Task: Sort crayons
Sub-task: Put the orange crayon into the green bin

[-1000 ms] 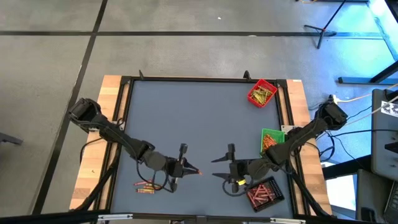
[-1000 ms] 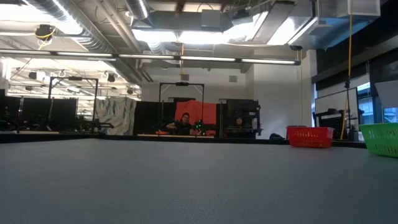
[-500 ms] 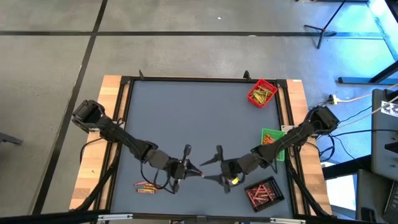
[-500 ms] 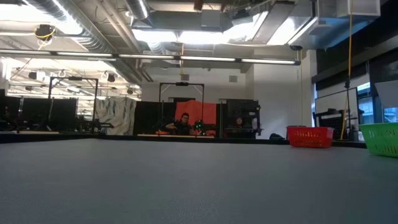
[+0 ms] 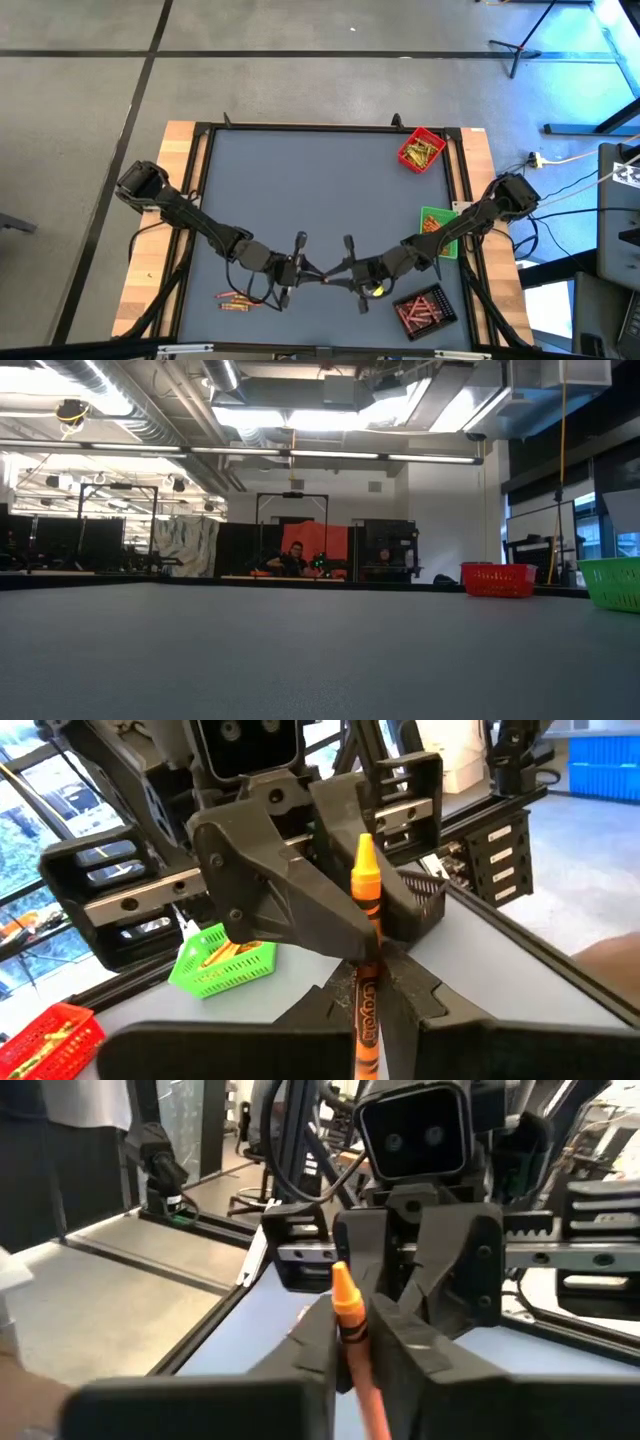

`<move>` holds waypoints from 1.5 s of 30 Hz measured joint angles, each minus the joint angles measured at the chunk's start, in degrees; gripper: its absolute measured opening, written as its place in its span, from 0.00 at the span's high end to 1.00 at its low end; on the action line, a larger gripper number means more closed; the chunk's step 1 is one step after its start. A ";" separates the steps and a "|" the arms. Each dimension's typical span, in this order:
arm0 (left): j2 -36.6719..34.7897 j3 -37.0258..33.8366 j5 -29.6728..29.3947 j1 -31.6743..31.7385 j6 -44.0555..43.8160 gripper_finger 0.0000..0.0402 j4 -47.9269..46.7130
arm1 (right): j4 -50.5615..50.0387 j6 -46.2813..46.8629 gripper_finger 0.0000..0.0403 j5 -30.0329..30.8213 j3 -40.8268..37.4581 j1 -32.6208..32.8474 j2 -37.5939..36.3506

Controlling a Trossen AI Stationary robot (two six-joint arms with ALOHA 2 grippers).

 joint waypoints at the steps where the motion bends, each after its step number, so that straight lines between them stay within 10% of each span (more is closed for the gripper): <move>1: -0.02 0.02 0.15 0.01 -0.11 0.98 0.11 | 0.18 -0.10 0.92 0.18 0.00 0.00 0.00; 12: -0.13 0.00 -3.40 -1.12 -1.77 0.84 -1.26 | -5.52 -0.90 0.95 4.47 0.07 0.78 -1.70; 17: -2.51 0.03 -9.41 -3.83 -1.90 0.71 -4.98 | -13.54 -0.56 0.97 15.38 0.04 3.68 -5.92; 30: -5.03 0.05 -29.48 -8.72 -1.39 0.68 -15.43 | -57.79 27.12 0.96 30.13 0.04 7.21 -25.05; 45: -13.64 0.05 -18.43 -8.52 -18.43 0.68 -35.08 | -104.44 68.96 0.94 27.11 0.04 7.17 -34.73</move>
